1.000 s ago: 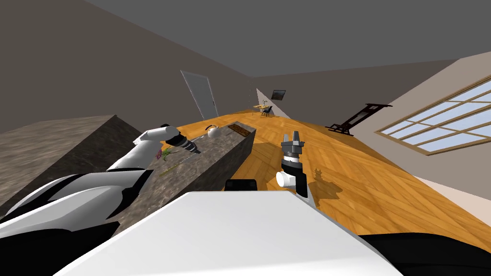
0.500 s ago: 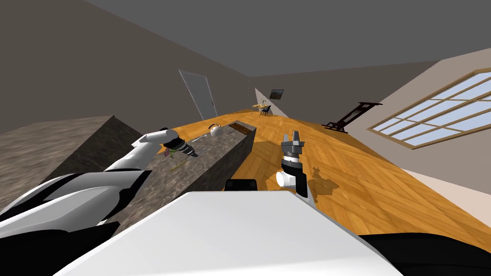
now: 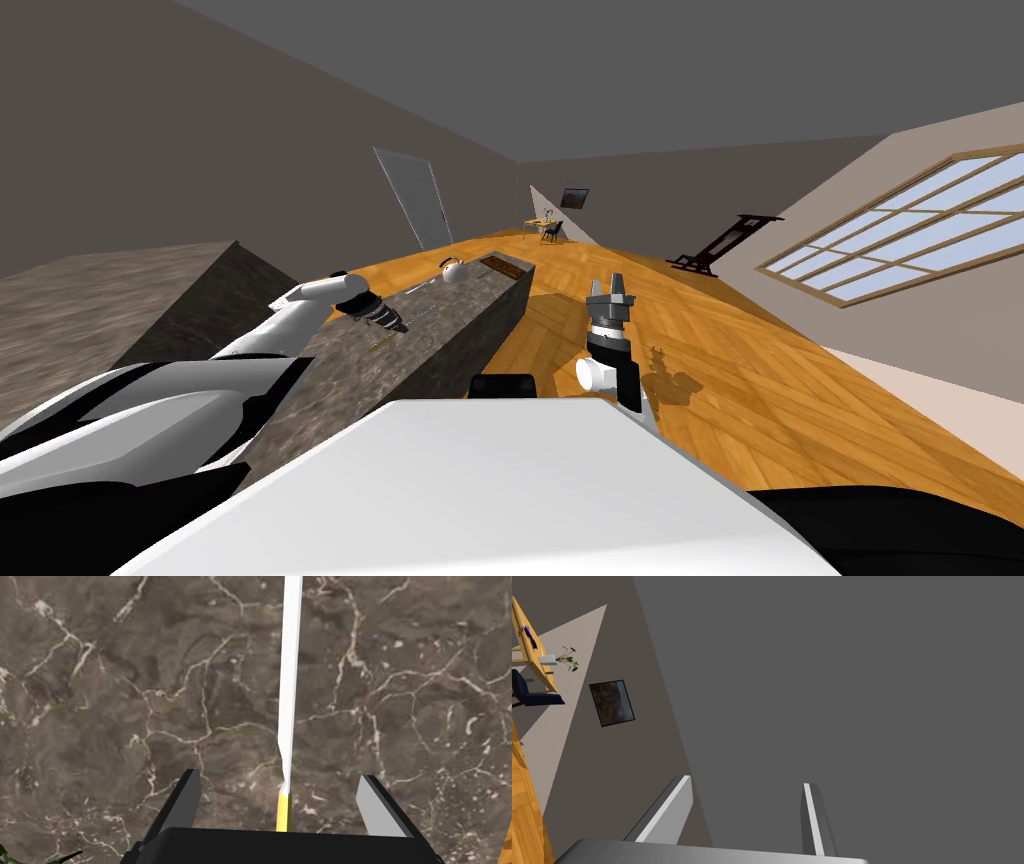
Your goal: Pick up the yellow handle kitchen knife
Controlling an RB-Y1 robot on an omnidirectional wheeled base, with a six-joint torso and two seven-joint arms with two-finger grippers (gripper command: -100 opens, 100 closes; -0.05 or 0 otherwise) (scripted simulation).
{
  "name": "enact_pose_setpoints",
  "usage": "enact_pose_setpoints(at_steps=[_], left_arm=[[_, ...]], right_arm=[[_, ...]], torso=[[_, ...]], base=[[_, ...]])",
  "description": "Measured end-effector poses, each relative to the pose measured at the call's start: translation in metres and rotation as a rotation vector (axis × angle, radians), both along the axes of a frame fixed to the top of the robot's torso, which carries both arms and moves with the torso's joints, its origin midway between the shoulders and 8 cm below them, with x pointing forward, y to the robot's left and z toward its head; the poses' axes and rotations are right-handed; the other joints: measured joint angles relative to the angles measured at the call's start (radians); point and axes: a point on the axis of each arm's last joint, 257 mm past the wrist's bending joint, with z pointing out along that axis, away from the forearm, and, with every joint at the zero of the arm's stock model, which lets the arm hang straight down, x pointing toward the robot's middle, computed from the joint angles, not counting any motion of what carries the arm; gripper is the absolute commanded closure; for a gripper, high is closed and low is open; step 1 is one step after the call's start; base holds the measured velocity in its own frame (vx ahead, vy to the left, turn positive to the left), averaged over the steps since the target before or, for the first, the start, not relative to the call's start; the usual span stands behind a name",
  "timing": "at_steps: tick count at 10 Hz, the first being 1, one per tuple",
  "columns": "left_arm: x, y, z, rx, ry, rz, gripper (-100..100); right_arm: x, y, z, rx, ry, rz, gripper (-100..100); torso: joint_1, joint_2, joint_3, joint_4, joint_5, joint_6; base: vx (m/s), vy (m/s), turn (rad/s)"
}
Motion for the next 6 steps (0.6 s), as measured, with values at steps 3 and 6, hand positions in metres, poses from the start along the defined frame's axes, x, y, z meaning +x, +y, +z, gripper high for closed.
enact_pose_setpoints(at_steps=[3,6], left_arm=[[0.028,-0.021,-0.007,-0.016,-0.030,0.040,-100],[0.054,-0.045,-0.011,-0.025,-0.063,0.057,-100]], right_arm=[[0.000,0.000,0.000,0.000,0.000,0.000,0],[0.000,0.000,0.000,0.000,0.000,0.000,0]], torso=[[0.001,0.000,0.000,0.000,0.000,0.000],[0.000,-0.001,-0.001,0.000,0.000,0.000]], base=[[-0.029,0.026,-0.044],[-0.020,0.022,-0.067]])
